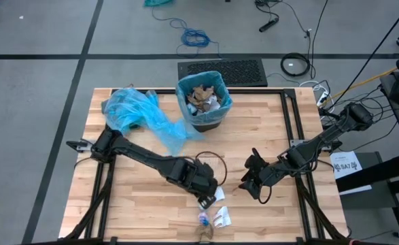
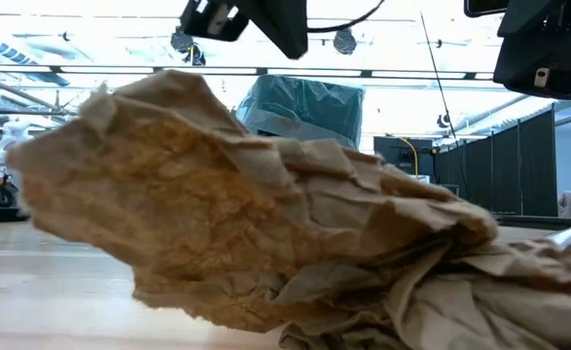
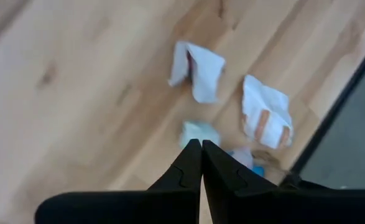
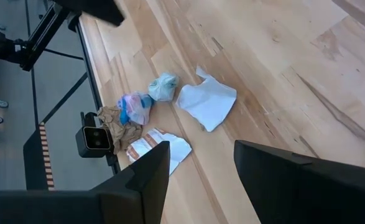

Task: Place trash/remove bag and relplace
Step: Put the blue crumpled plastic bag into the trash bin

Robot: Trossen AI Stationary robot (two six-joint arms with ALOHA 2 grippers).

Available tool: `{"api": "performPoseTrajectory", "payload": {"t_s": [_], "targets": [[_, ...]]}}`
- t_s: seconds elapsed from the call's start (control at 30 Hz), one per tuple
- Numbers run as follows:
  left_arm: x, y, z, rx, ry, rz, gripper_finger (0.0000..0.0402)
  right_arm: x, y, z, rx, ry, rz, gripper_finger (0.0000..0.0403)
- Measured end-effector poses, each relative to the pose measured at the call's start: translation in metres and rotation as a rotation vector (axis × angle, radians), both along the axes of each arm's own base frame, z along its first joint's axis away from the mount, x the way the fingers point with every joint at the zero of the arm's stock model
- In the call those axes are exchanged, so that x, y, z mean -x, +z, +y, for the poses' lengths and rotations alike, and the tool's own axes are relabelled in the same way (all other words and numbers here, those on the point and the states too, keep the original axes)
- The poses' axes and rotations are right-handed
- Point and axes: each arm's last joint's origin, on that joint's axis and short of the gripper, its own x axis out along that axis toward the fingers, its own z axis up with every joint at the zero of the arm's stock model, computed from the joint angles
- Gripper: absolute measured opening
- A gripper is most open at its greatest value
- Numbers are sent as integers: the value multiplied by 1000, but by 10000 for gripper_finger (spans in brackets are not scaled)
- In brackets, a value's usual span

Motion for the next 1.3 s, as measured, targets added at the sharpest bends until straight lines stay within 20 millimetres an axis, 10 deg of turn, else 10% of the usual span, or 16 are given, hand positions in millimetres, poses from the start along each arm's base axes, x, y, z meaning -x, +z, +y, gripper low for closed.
{"api": "performPoseTrajectory", "payload": {"t_s": [0.43,0.9,1.3], "targets": [[7,11,-59,72,-7,-223,24,0,1,1,-25,-15,-3,171],[-13,-4,-51,124,193,-262,173,9,-1,13,16,143,21,171],[-32,-35,-51,236,393,-220,187,20,-3,24,117,298,19,171]]}}
